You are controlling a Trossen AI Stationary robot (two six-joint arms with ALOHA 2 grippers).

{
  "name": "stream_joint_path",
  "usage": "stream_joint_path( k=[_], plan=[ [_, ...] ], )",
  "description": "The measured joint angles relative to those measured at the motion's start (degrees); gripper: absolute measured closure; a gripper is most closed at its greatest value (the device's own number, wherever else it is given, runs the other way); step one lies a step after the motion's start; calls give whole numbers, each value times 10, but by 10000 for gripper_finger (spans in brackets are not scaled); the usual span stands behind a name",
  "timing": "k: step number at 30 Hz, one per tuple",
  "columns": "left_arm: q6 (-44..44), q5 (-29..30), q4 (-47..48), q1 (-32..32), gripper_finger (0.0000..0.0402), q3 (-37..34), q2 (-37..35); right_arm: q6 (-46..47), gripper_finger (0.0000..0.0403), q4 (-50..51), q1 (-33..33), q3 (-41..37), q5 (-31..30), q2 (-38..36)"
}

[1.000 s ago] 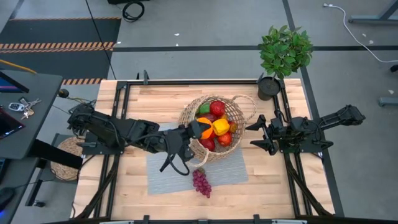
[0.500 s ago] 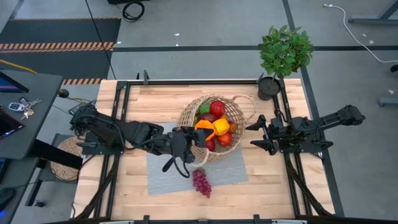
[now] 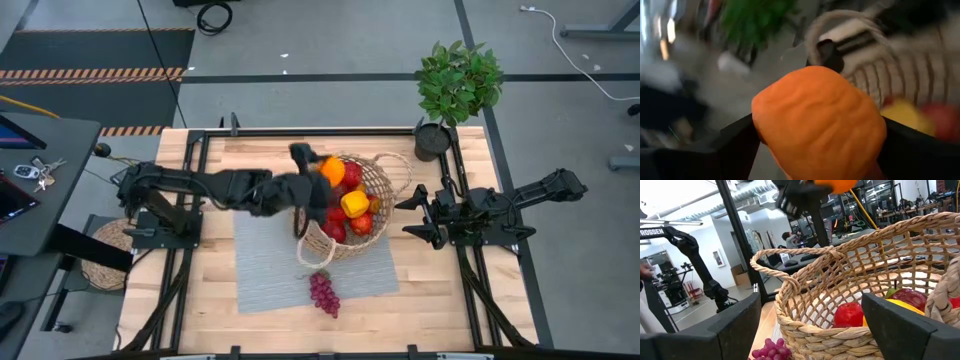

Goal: Build produce basket
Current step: Put the orange into the brown basket

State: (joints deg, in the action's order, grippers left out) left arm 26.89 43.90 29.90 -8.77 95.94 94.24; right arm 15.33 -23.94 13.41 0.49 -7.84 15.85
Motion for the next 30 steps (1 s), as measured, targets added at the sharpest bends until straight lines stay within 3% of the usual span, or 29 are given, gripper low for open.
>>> stream_joint_path(
  k=[10, 14, 18, 24, 27, 30],
  plan=[
    [-596, 0, -1, 54, 60, 0, 0, 0, 55, 0, 0, 0, 0, 0],
    [-773, -1, -2, 55, 60, 0, 0, 0, 55, 0, 0, 0, 0, 0],
    [-846, -2, -1, 53, 60, 0, 0, 0, 55, 0, 0, 0, 0, 0],
    [-852, -1, -10, 54, 60, 0, 0, 0, 55, 0, 0, 0, 0, 0],
    [-846, 34, -50, 53, 60, 0, 11, 0, 55, 0, 0, 0, 0, 0],
    [-846, 109, -106, 39, 60, 0, 31, 0, 55, 0, 0, 0, 0, 0]
  ],
)
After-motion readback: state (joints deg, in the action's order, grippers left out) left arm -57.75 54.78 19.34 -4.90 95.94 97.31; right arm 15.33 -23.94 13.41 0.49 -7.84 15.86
